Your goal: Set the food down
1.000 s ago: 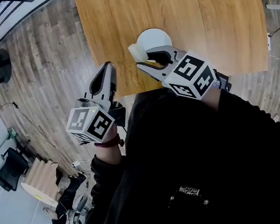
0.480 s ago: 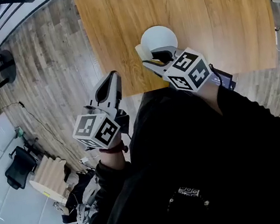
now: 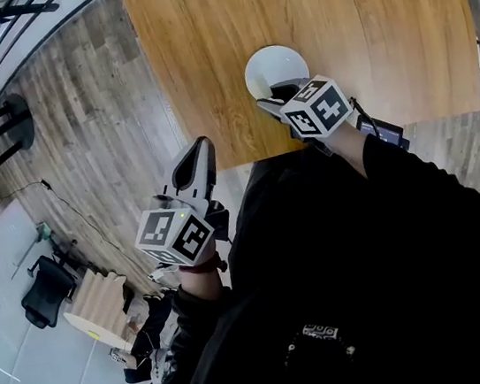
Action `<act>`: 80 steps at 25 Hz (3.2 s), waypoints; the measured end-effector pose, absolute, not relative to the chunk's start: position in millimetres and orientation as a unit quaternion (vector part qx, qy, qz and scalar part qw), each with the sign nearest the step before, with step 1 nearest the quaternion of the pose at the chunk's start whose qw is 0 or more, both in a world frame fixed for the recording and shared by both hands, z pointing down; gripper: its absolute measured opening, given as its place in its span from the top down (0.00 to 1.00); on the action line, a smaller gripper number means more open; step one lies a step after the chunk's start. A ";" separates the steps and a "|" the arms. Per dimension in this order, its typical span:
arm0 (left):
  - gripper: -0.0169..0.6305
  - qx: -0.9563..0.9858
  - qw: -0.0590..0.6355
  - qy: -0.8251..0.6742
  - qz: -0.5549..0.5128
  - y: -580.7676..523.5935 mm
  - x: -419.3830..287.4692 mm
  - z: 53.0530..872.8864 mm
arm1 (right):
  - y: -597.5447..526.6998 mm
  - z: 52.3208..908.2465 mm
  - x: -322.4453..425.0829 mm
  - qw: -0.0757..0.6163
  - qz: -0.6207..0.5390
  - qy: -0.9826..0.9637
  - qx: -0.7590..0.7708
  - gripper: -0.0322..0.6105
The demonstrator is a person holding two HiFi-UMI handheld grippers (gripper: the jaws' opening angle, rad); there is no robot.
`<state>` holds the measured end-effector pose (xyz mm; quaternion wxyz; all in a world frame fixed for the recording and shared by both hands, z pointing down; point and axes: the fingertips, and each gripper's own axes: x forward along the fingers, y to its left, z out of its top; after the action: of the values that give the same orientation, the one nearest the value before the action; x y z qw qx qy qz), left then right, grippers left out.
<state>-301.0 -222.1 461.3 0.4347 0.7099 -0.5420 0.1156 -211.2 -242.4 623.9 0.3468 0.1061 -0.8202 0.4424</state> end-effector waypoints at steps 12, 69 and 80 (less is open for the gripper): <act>0.98 0.708 0.445 -0.534 0.121 -218.0 -280.5 470.5 | -253.2 672.7 -194.2 0.340 0.547 -0.753 0.138 0.78; 0.98 0.793 0.328 -0.510 0.061 -272.1 -260.4 364.1 | -300.4 483.5 -181.4 0.246 0.476 -0.809 0.240 0.64; 0.98 0.842 0.253 -0.475 0.030 -303.1 -243.7 302.2 | -283.1 312.8 -205.8 0.104 0.306 -0.935 0.148 0.92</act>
<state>-243.7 -303.1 302.2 0.2529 0.8424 -0.4749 0.0299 -205.8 -283.1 312.8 0.1043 0.1479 -0.9346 0.3063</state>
